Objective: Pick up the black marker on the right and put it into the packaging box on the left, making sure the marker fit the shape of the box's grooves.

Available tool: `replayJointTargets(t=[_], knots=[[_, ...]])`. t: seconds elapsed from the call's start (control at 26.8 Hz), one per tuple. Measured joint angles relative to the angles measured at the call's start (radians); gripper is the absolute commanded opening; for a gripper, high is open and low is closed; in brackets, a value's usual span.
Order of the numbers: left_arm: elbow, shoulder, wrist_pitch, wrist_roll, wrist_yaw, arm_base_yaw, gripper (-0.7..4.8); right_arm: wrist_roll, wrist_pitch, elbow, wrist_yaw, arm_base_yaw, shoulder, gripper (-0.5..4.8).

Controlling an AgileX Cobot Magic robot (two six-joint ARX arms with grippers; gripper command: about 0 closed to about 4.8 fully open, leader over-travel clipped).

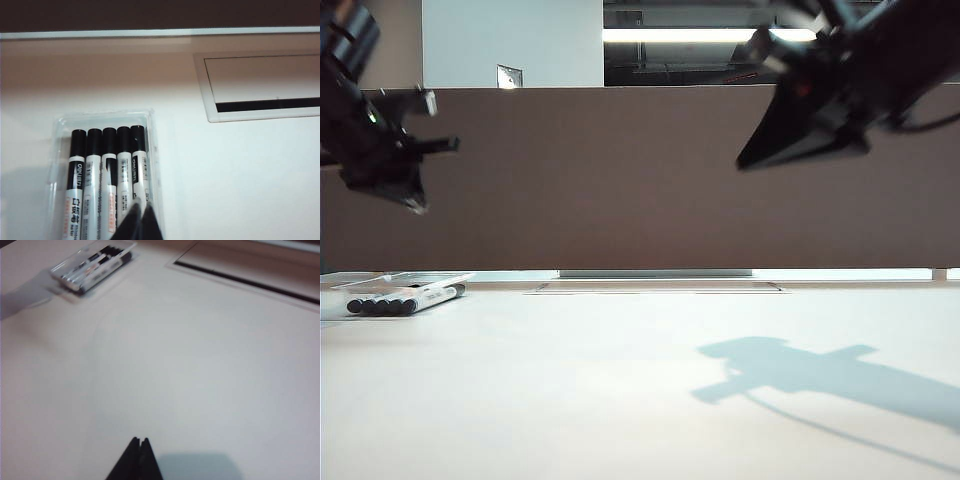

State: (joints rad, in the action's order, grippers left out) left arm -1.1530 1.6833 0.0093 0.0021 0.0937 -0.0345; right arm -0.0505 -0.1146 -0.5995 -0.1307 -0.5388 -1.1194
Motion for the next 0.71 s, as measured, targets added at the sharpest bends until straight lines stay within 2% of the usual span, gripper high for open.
replayJointTargets(t=[0.19,0.56,0.71], knots=[[0.124,-0.169,0.000,-0.040,0.000,-0.004,-0.06,0.030,0.066,0.017,0.022,0.000,0.146,-0.06],[0.371,-0.476,0.010,-0.041,0.001,-0.031,-0.07,0.034,0.092,0.183,0.024,0.000,0.420,-0.06],[0.476,-0.600,0.024,-0.042,-0.003,-0.059,-0.06,0.034,0.119,0.236,0.060,0.000,0.539,-0.05]])
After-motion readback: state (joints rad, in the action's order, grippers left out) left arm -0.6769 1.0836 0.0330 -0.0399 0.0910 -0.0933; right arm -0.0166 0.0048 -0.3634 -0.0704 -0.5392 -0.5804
